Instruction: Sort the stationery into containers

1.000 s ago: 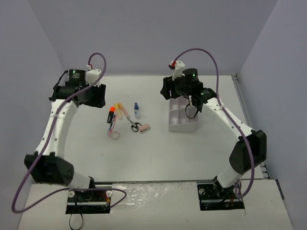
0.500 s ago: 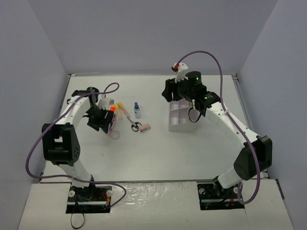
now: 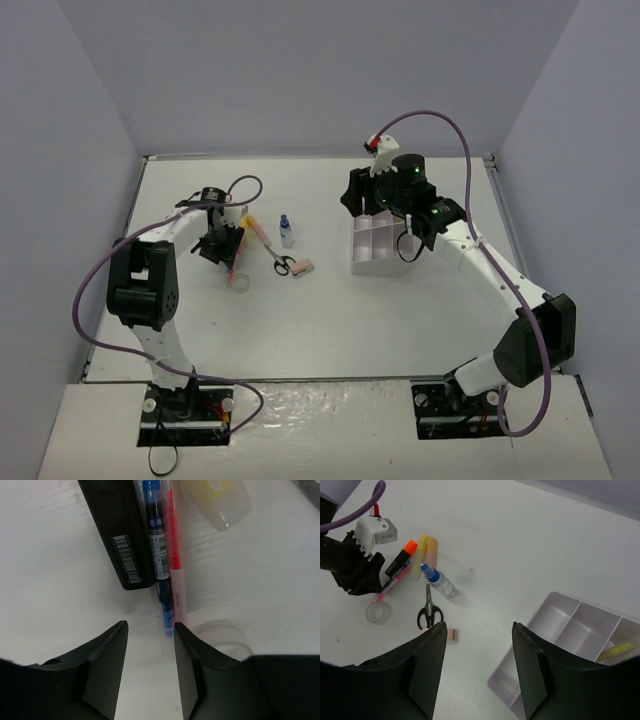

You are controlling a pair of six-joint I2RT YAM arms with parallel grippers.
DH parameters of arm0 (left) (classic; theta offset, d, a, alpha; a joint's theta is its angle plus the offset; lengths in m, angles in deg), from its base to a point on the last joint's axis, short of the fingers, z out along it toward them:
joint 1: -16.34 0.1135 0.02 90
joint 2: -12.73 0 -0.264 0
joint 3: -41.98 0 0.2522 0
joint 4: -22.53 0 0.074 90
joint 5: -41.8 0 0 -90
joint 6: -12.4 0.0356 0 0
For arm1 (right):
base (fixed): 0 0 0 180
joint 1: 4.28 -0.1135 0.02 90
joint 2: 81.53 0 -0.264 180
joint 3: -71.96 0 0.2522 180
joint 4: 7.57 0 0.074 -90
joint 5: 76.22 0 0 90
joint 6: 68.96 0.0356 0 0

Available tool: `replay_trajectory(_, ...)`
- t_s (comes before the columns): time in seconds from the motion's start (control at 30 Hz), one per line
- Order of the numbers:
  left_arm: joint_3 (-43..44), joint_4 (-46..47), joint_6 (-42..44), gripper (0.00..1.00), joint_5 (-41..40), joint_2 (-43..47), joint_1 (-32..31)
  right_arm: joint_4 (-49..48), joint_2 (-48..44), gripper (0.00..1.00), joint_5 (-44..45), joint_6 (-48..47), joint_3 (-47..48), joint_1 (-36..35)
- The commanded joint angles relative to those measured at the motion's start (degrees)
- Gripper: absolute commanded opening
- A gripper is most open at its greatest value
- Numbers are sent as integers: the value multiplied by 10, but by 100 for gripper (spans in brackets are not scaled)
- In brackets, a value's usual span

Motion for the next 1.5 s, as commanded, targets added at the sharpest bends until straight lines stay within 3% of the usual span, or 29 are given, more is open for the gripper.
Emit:
replay_trajectory(0.0, 17, 30, -15, 34, -40, 18, -2, -30, -33, 52, 11, -2, 4, 0)
replay_trajectory(0.43, 1, 42, -14, 34, -9, 13, -5, -23, -36, 53, 15, -11, 5, 7)
replay_trajectory(0.8, -4, 25, -3, 33, -54, -12, -29, -21, -42, 53, 0, -9, 7, 28)
replay_trajectory(1.07, 1, 1, -2, 0, -44, -20, -29, -20, -53, 53, -4, -8, 1, 47)
replay_trajectory(1.47, 43, -19, -24, 0, 48, 53, -24, -14, -50, 52, -12, 5, 21, 46)
